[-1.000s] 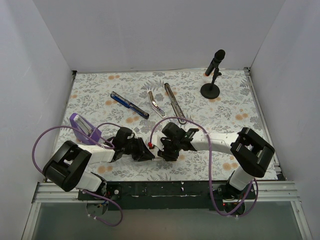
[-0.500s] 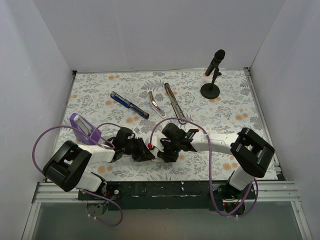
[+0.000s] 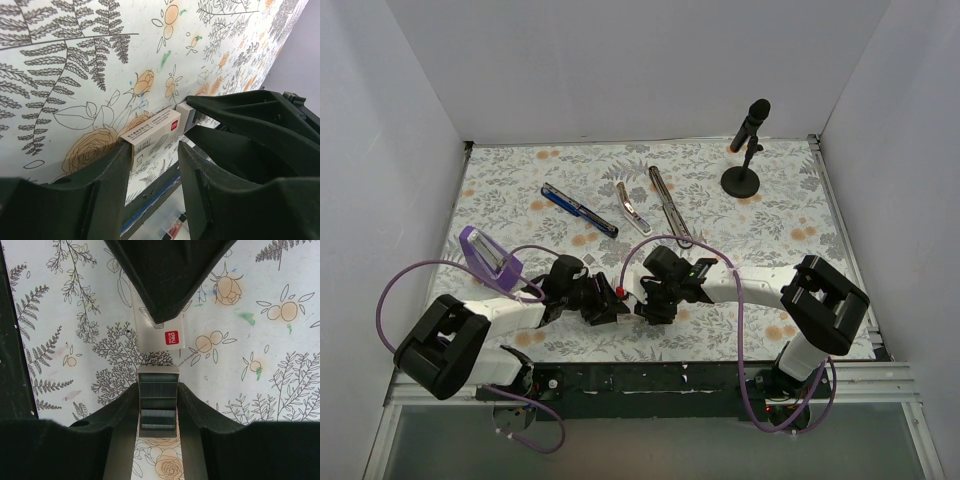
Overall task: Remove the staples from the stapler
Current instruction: Close the staple box at the center of the board.
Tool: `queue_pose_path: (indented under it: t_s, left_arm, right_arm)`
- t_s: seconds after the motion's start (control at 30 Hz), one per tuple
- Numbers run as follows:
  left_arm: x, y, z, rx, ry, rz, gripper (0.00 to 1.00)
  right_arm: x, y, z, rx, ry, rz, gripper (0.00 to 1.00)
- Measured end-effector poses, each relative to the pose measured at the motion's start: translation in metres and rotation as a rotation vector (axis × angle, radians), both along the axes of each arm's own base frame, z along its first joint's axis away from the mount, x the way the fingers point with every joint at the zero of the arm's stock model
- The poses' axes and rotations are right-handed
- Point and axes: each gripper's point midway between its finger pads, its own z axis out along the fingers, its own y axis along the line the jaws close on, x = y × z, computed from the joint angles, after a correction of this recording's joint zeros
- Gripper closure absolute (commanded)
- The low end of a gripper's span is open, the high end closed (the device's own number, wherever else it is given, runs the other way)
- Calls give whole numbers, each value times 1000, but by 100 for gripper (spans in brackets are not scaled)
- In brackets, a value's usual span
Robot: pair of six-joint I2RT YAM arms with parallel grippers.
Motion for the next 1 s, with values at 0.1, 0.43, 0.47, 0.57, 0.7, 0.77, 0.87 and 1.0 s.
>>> queue_pose_path:
  t_s: [0.1, 0.43, 0.47, 0.57, 0.7, 0.77, 0.87, 1.0]
  left_arm:
    - [0, 2, 0, 14, 5, 9, 53]
    - [3, 1, 3, 24, 0, 7, 43]
    - [4, 1, 4, 31, -1, 8, 42]
    - [6, 3, 6, 48, -4, 12, 39]
    - [6, 6, 7, 71, -4, 21, 37]
    - [7, 7, 8, 79, -5, 26, 34]
    - [7, 8, 10, 78, -8, 31, 35]
    - [9, 5, 23, 41, -29, 45, 49]
  right_arm:
    - [0, 0, 0, 1, 2, -1, 58]
    - [-5, 2, 0, 8, 16, 13, 59]
    - [-5, 3, 0, 8, 17, 14, 59]
    - [-3, 5, 0, 8, 15, 14, 58]
    - [-2, 6, 0, 10, 12, 17, 59]
    - [-2, 7, 0, 10, 12, 17, 59]
    - [-1, 8, 0, 11, 9, 19, 59]
    - [-1, 8, 0, 13, 8, 20, 59]
